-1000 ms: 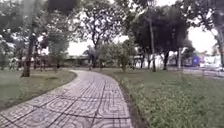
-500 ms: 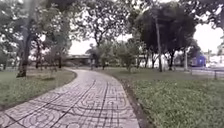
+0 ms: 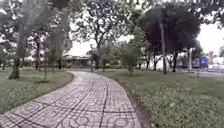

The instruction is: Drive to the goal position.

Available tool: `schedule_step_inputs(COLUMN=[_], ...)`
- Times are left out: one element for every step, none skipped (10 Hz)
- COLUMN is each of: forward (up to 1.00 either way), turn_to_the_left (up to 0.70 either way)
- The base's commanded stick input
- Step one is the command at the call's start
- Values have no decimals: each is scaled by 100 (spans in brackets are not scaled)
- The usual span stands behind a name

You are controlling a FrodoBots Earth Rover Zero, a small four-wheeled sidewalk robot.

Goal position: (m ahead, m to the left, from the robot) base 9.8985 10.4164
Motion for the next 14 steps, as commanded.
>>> schedule_step_inputs(forward=[100,100,100,100,100,100,100,100,100,100,100,100,100,100], turn_to_the_left=[0,0,0,0,0,0,0,0,27,27,27,27,27,27])
